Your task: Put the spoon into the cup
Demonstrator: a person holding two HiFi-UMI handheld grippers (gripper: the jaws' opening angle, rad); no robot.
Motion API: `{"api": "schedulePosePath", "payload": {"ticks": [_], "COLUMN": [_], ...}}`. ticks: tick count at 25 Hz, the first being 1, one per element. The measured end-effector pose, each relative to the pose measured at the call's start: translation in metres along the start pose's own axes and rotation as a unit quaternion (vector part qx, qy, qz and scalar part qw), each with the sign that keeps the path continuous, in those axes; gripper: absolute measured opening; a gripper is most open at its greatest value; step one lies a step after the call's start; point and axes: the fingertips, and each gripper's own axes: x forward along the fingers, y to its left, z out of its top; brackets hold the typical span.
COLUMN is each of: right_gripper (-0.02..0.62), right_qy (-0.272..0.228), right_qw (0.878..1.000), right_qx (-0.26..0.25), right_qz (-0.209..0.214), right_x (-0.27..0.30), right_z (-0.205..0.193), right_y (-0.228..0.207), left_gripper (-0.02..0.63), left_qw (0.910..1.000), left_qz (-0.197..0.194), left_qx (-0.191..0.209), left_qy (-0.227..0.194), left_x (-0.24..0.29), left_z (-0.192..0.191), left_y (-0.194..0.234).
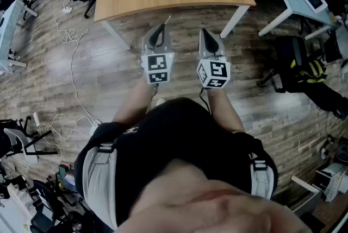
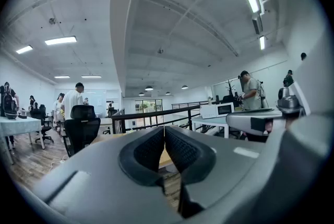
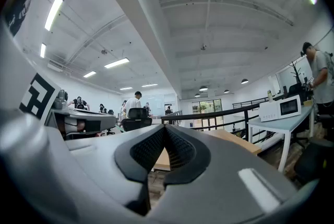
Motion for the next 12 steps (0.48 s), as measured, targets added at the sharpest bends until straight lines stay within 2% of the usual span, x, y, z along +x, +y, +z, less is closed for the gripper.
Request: {"api": "schedulePosePath", "payload": {"ticks": [12], "right_gripper": [0.000], "right_qy": [0.019], "right_qw": [0.999], "right_qx": [-0.013], "right_qz": [0.023], "right_x": [-0.010], "right_z": [-0.007], "right_y": [-0.004], "left_gripper": [0.018], "left_qw": [1.0000], "left_qz": [0.004], "left_qx": [-0.001], "left_qy": [0.004], "left_x": [-0.001], "left_z": [0.000], "left_y": [-0.022]}}
